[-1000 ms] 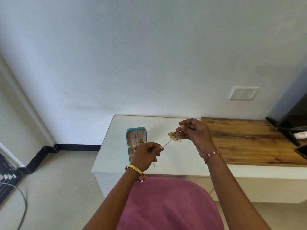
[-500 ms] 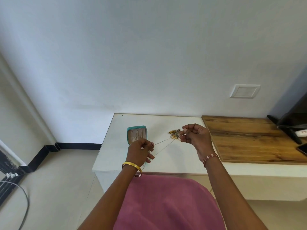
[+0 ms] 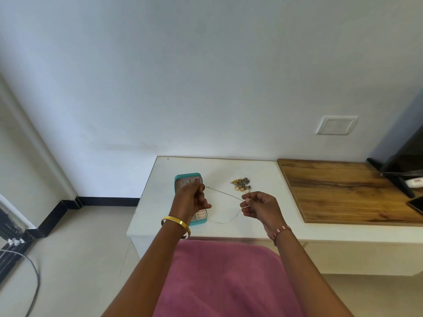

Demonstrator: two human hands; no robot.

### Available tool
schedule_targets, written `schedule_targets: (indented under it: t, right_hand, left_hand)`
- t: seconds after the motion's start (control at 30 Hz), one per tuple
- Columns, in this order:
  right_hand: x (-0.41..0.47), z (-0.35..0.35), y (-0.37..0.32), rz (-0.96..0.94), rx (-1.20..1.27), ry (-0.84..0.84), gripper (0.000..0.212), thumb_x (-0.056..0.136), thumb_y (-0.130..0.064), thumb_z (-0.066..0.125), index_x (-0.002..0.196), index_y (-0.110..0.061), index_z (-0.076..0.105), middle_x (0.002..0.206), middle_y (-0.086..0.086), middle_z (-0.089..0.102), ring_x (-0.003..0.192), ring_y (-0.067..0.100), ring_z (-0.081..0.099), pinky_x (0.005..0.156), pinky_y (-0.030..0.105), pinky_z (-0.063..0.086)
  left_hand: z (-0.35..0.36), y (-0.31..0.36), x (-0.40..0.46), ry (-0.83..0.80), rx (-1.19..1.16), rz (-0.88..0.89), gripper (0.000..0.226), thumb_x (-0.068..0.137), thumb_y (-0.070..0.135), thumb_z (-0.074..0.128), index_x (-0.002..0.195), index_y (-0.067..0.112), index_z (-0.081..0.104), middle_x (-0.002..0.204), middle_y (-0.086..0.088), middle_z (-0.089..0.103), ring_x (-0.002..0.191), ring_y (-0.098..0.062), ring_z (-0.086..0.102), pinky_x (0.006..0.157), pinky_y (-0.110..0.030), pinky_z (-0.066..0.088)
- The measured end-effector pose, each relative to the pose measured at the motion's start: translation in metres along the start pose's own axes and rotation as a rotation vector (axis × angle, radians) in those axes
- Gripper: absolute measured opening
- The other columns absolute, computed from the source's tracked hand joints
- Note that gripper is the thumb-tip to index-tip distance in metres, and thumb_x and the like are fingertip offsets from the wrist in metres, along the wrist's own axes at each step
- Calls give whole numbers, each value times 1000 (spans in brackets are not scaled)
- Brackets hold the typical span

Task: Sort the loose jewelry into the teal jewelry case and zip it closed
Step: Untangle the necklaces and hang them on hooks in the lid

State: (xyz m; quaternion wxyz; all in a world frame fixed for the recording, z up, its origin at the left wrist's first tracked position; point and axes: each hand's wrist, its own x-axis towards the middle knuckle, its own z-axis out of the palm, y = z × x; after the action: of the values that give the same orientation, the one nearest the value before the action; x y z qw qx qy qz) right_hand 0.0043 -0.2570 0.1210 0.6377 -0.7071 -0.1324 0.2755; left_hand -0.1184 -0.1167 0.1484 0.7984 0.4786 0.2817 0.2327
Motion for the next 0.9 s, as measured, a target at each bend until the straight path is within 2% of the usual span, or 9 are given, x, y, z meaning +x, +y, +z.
schedule_targets:
  t: [0.07, 0.17, 0.27, 0.33, 0.43, 0.53, 0.67, 0.77, 0.9]
  right_hand:
    - [1, 2, 7, 40, -81, 5, 18, 88, 6, 48, 82, -3, 62, 69, 12, 61, 59, 17, 55, 54, 19, 49]
    - [-1, 10, 10, 11, -299, 11, 15, 84, 2, 55, 79, -7, 66, 74, 5, 62, 67, 13, 55, 57, 15, 44]
    - [-5, 21, -3, -103, -413, -100, 20, 83, -5, 61, 100, -13, 67, 98, -3, 62, 93, 12, 57, 76, 19, 43]
    - [-10, 30, -16, -130, -302, -247, 23, 83, -5, 62, 101, -19, 66, 105, -4, 63, 103, 14, 56, 88, 27, 45]
    - [-13, 38, -28, -175, -202, -345, 19, 83, 2, 56, 78, -15, 64, 82, 4, 66, 85, 15, 61, 88, 29, 46]
    - [-16, 40, -32, -196, -256, -292, 15, 89, -7, 54, 78, -6, 64, 76, 12, 65, 68, 18, 59, 83, 34, 49]
    - [-20, 38, -30, -128, -74, -322, 28, 93, -11, 50, 67, -8, 59, 55, 2, 53, 51, 12, 52, 80, 39, 53]
    - [-18, 29, -28, -82, 80, -295, 31, 94, -8, 45, 66, -6, 57, 47, 0, 47, 44, 9, 47, 74, 37, 54]
    - [-14, 17, -27, -52, 178, -204, 34, 94, -6, 45, 63, -6, 59, 48, 1, 52, 43, 11, 49, 66, 34, 50]
  left_hand:
    - [1, 5, -2, -50, 70, 19, 32, 96, 17, 39, 67, 9, 52, 38, 5, 45, 33, -8, 43, 42, -19, 46]
    - [4, 10, -2, -115, 272, 67, 29, 95, 14, 42, 73, 12, 61, 45, 3, 51, 37, -8, 43, 46, -20, 42]
    - [11, 11, -1, -196, 460, 53, 31, 94, 11, 42, 74, 16, 65, 46, 5, 54, 36, -7, 42, 45, -20, 38]
    - [15, 12, -1, -255, 541, 25, 27, 93, 10, 44, 76, 16, 64, 46, 7, 54, 34, -5, 41, 43, -18, 36]
    - [18, 13, -3, -273, 630, 66, 23, 92, 12, 48, 76, 16, 64, 48, 4, 52, 33, -3, 40, 42, -16, 35]
    - [16, 15, -2, -187, 732, 208, 24, 91, 11, 46, 76, 19, 63, 52, 3, 52, 36, -3, 41, 45, -19, 36]
    - [9, 14, -1, -138, 818, 288, 27, 92, 16, 46, 73, 26, 62, 57, 4, 55, 49, -10, 47, 51, -19, 39]
    - [-3, 11, 2, -94, 863, 251, 31, 92, 24, 47, 64, 23, 61, 64, -2, 59, 51, -13, 49, 53, -19, 41]
    - [-14, 2, 3, -36, 857, 191, 39, 92, 29, 48, 55, 17, 53, 82, -21, 67, 54, -19, 53, 61, -26, 45]
